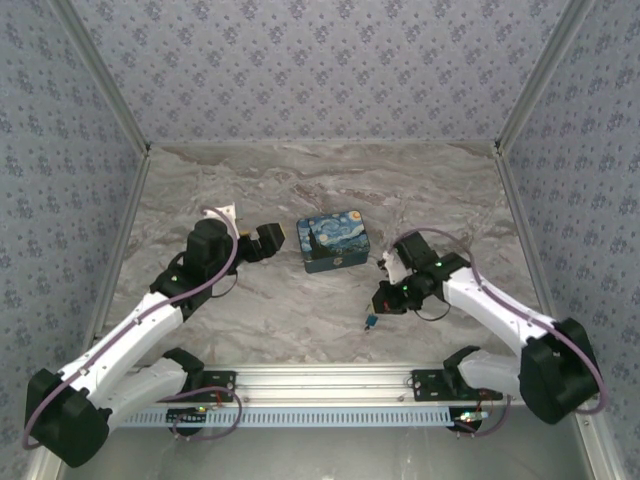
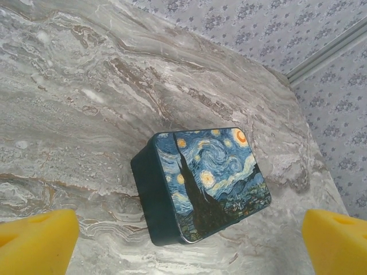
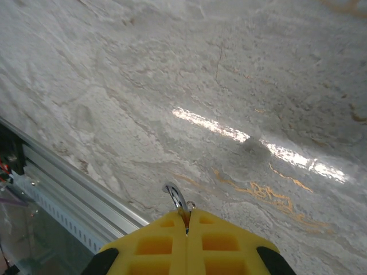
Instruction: Unlock a padlock with a key
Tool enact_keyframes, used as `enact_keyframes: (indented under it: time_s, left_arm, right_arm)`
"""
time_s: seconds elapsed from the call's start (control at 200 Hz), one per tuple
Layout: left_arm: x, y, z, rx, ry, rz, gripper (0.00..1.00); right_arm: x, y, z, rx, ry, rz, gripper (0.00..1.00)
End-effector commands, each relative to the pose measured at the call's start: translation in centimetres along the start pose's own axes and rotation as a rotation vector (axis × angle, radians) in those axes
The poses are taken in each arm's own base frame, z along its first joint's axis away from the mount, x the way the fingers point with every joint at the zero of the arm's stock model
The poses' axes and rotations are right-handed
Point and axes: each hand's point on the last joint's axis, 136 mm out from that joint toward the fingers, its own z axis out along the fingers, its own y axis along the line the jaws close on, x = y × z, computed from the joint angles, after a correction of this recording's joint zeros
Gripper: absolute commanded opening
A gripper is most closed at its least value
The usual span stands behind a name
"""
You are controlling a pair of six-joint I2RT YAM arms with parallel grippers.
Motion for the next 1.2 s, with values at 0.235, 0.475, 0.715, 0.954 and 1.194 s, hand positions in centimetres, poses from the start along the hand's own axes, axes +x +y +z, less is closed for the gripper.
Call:
enact_keyframes:
  time_s: [0.235, 0.475, 0.715, 0.954, 1.194]
  left_arm:
    - [-0.2, 0.8, -0.3, -0.015, -0.025, 0.001, 0.99]
    - [-0.2, 1.1, -0.3, -0.027, -0.02, 0.006, 1.0]
    - [-0.2, 1.1, -0.3, -0.027, -0.019, 0.006, 0.99]
    - [-0.2, 1.2, -0.3, -0.03, -0.02, 0.0, 0.99]
    - [-0.2, 1.2, -0.3, -0.033, -0.018, -0.001, 0.99]
  right_arm:
    - [-1.6, -0.1, 3.5, 0.028, 0.042, -0.003, 0.0]
    - [-2.2, -0.7, 5.2, 0.032, 0.054, 0.017, 0.01]
    - [-2.4, -0.8, 5.7, 0.027, 0.056, 0.018, 0.01]
    - [-2.3, -0.7, 5.7, 0.02, 0.057, 0.011, 0.01]
    - [-2.3, -0.6, 5.6, 0.016, 0.053, 0.004, 0.05]
